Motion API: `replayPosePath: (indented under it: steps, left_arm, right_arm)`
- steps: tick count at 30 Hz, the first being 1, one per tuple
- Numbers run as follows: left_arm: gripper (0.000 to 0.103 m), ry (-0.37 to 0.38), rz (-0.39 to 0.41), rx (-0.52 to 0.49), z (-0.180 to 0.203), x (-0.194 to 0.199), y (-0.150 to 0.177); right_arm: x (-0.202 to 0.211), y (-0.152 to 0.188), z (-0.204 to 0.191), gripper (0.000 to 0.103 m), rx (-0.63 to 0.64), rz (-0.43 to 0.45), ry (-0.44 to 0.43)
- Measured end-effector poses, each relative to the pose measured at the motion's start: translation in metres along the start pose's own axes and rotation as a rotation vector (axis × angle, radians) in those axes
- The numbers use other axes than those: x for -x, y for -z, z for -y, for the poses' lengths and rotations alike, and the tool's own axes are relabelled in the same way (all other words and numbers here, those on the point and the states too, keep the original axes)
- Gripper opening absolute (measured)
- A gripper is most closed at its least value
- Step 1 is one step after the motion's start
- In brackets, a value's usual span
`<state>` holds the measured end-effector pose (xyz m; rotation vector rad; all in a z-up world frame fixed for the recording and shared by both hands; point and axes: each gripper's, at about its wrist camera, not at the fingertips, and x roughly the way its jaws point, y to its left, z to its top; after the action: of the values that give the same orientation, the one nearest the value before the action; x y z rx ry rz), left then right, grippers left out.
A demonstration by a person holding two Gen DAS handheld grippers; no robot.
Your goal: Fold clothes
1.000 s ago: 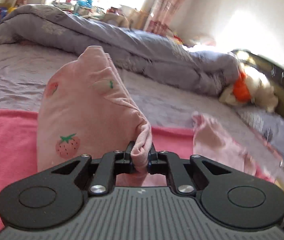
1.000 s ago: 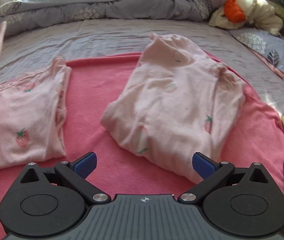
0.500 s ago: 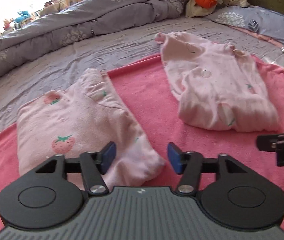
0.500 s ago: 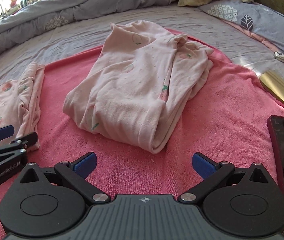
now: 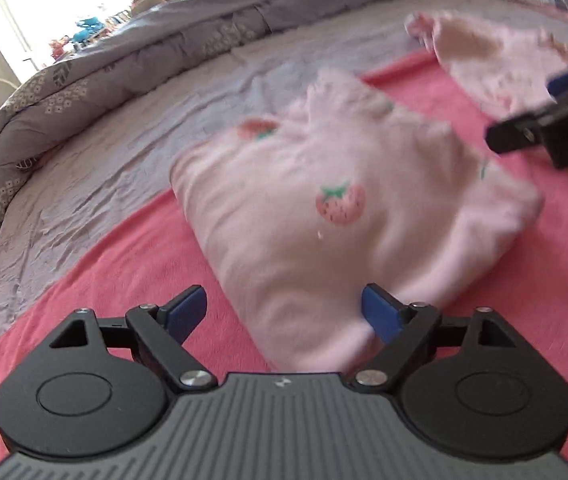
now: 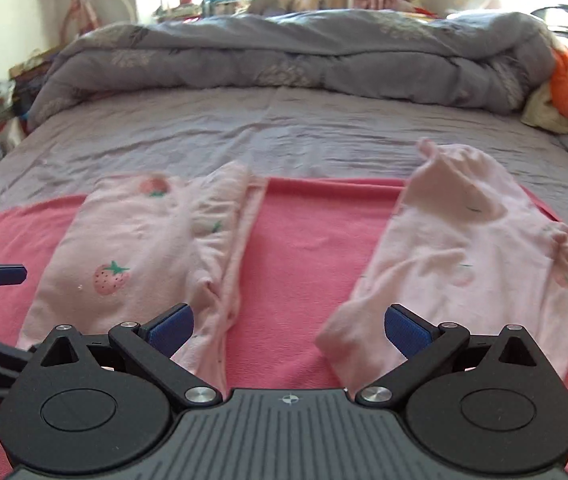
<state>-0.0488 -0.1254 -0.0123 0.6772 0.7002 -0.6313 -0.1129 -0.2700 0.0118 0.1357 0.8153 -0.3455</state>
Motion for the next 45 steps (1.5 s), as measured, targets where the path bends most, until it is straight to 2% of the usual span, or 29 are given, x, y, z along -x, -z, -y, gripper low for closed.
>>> replayPosePath:
  steps: [1, 4, 7, 10, 11, 14, 18, 20, 21, 23, 26, 29, 31, 32, 35, 38, 40, 43, 44, 45]
  left_arm:
    - [0.087, 0.005, 0.007, 0.006, -0.002, 0.005, 0.003]
    - [0.088, 0.006, -0.001, 0.029, -0.010, 0.019, 0.005]
    - [0.089, 0.001, 0.037, 0.079, -0.024, 0.029, -0.002]
    - [0.094, -0.067, -0.111, 0.076, -0.031, 0.000, 0.003]
    - [0.094, -0.056, -0.126, 0.100, -0.038, -0.002, 0.006]
    - [0.092, -0.013, -0.033, 0.181, -0.060, 0.015, -0.004]
    - [0.093, -0.025, 0.064, 0.121, -0.067, 0.000, -0.035]
    - [0.093, -0.036, 0.062, 0.102, -0.066, -0.023, -0.048]
    - [0.094, -0.045, 0.029, 0.095, -0.064, -0.038, -0.052]
    - [0.097, -0.056, -0.032, 0.116, -0.065, -0.061, -0.058]
    - [0.096, -0.077, 0.013, 0.205, -0.077, -0.061, -0.069]
    - [0.096, -0.079, 0.053, 0.250, -0.085, -0.067, -0.078]
    - [0.099, -0.110, -0.035, 0.230, -0.084, -0.093, -0.084]
    - [0.103, -0.118, -0.081, 0.224, -0.084, -0.107, -0.086]
    - [0.103, -0.099, -0.104, 0.288, -0.098, -0.118, -0.099]
    - [0.103, -0.137, -0.104, 0.282, -0.105, -0.122, -0.108]
    - [0.103, -0.130, -0.186, 0.257, -0.106, -0.138, -0.110]
    - [0.103, -0.108, -0.221, 0.312, -0.113, -0.143, -0.112]
    - [0.103, -0.106, -0.230, 0.321, -0.115, -0.142, -0.112]
    - [0.103, -0.103, -0.232, 0.326, -0.116, -0.139, -0.112]
  right_arm:
    - [-0.015, 0.002, -0.006, 0.103, 0.036, -0.045, 0.031]
    - [-0.029, 0.007, 0.003, 0.103, -0.004, -0.075, 0.008]
    - [-0.022, 0.003, 0.013, 0.103, -0.006, -0.081, -0.009]
    - [-0.026, 0.009, 0.018, 0.103, 0.039, -0.093, -0.016]
    - [-0.028, 0.008, 0.021, 0.103, 0.029, -0.119, -0.002]
    - [-0.021, -0.004, 0.024, 0.099, 0.049, -0.138, 0.043]
    - [-0.005, -0.035, 0.028, 0.103, -0.002, 0.025, -0.029]
    - [-0.022, -0.054, 0.019, 0.103, 0.022, 0.048, -0.035]
    - [-0.034, -0.060, 0.013, 0.103, 0.042, 0.055, -0.030]
    - [-0.068, -0.067, 0.002, 0.103, 0.103, 0.002, 0.004]
    - [-0.097, -0.075, -0.001, 0.103, 0.106, -0.055, 0.011]
    - [-0.089, -0.084, 0.002, 0.103, 0.067, 0.024, 0.004]
    - [-0.095, -0.085, 0.001, 0.103, 0.089, 0.021, 0.020]
    - [-0.108, -0.083, -0.001, 0.103, 0.104, -0.035, 0.037]
    - [-0.115, -0.091, 0.006, 0.102, 0.019, -0.082, 0.021]
    - [-0.088, -0.093, 0.003, 0.103, 0.035, 0.021, -0.010]
    - [-0.080, -0.089, -0.004, 0.103, 0.069, 0.053, -0.061]
    - [-0.109, -0.080, -0.018, 0.103, 0.134, -0.082, -0.056]
    - [-0.108, -0.081, -0.012, 0.103, 0.060, -0.074, -0.076]
    - [-0.107, -0.085, -0.008, 0.103, 0.009, -0.101, -0.081]
